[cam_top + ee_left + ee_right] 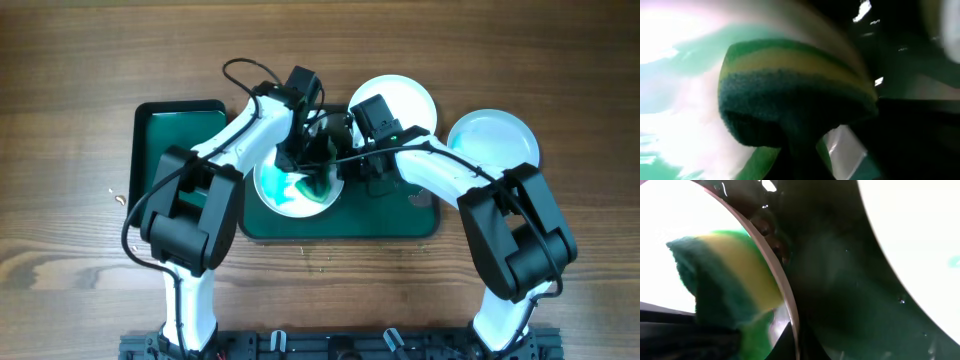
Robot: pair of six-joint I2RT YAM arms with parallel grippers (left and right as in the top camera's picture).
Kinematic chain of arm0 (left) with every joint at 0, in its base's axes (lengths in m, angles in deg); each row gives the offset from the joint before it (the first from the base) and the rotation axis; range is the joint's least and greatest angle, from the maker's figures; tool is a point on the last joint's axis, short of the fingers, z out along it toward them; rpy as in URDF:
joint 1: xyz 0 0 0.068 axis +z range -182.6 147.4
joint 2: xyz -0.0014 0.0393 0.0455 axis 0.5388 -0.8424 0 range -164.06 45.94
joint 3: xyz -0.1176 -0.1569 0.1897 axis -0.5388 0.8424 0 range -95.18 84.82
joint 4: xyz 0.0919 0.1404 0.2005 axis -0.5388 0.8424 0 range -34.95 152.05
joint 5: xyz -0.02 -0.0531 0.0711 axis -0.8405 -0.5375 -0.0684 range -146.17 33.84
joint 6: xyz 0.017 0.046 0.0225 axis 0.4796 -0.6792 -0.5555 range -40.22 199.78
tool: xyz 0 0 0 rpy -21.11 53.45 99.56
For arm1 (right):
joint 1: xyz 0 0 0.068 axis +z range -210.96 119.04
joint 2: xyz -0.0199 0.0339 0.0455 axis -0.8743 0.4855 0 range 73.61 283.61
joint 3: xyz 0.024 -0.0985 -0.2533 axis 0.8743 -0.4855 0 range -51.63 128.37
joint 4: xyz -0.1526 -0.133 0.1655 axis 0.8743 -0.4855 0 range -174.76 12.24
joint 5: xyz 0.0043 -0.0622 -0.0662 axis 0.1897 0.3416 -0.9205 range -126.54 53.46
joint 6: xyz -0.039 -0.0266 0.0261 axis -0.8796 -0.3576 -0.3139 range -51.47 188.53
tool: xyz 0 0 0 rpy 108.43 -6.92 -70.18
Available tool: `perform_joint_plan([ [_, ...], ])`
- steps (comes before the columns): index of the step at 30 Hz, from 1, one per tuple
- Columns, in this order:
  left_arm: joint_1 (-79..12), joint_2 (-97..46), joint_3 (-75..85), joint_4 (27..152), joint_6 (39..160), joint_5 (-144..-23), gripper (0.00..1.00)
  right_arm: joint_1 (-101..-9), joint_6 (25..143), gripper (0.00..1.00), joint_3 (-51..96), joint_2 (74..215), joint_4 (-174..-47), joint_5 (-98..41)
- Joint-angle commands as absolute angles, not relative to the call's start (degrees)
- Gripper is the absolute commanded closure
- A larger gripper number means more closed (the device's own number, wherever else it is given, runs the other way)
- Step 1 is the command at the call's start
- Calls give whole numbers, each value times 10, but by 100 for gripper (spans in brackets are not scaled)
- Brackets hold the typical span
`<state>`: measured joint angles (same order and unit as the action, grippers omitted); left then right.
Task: Clean dirty plates on tray and stack at the side
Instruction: 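Scrub the moved plate with the sponge in the left gripper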
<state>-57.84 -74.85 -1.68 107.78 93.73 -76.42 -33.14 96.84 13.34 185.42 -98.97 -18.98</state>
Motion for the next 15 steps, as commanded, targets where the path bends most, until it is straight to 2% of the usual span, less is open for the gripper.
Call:
perform_joint_plan([
  [1,-582,-761,-11,1038,960,-752,96,-332,972,96,116,1867,-996,-215],
  [5,-572,-761,-11,1054,1093,-546,96,-332,971,96,116,1867,-996,-216],
  [7,-560,-760,-17,1122,1226,-415,96,-332,971,96,116,1867,-1001,-215],
  [15,-553,-759,-24,1203,1224,-427,96,-332,971,96,116,1867,-999,-217],
])
